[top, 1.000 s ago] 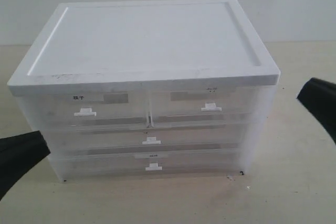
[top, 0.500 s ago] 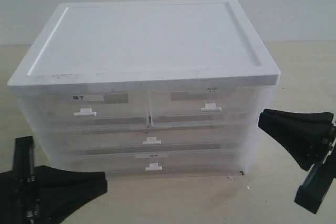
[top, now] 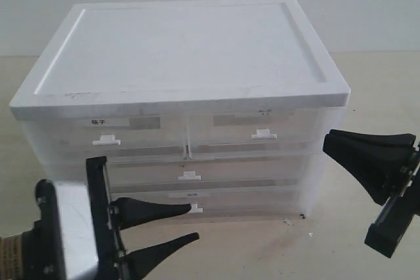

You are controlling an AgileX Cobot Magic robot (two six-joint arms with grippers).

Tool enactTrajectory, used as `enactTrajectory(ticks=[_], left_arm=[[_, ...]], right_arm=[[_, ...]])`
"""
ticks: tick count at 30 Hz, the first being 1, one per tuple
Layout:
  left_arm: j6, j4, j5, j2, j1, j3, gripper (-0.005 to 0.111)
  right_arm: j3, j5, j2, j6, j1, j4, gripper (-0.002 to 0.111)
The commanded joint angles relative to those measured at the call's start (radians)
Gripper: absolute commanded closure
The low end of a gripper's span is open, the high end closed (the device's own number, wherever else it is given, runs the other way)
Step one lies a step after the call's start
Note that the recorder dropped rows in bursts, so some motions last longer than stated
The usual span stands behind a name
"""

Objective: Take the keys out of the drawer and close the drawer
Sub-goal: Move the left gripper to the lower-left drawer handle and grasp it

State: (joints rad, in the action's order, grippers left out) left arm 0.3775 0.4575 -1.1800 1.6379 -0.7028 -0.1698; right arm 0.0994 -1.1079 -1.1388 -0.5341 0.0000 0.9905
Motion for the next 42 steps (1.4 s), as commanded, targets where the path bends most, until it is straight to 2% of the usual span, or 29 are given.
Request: enactTrajectory(ticks=[1,3,7,14,20,30,35,38,42], left_arm=[[0.095,-0.103,0.235,0.004,-0.087,-0.108,0.073],[0.186,-0.195,0.295,0.004,-0.12,-0.137,0.073],[0.386,-0.359,0.287,0.004,-0.175,-0.139,0.073],[0.596,-0.551,0.312,0.004,-0.217,-0.139,0.073],[0.608,-0.554,0.298,0.004,-0.217,-0.139,0.073],[0.843,-0.676,0.285,0.009,-0.217,-0.139,0.073],[0.854,-0.679,0.283,0.053,-0.217,-0.151,0.073],[0.858,-0.698,0.238,0.096,-0.217,-0.163,0.073],[0.874,-0.727,0.102,0.141,-0.217,-0.163,0.073]], right_arm=[[0.007,-0.01,0.0,0.006,-0.002,-0.005,0.108],[0.007,-0.01,0.0,0.002,-0.002,-0.005,0.108],[0.007,-0.01,0.0,0.002,-0.002,-0.005,0.108],[0.007,-0.01,0.0,0.002,-0.002,-0.005,0.108],[0.007,-0.01,0.0,-0.005,-0.002,0.001,0.108],[0.007,-0.01,0.0,-0.005,-0.002,0.001,0.108],[0.007,-0.01,0.0,-0.005,-0.002,0.001,0.108],[0.007,-0.008,0.0,-0.005,-0.002,0.003,0.108],[0.007,-0.006,0.0,-0.005,-0.002,0.003,0.108]])
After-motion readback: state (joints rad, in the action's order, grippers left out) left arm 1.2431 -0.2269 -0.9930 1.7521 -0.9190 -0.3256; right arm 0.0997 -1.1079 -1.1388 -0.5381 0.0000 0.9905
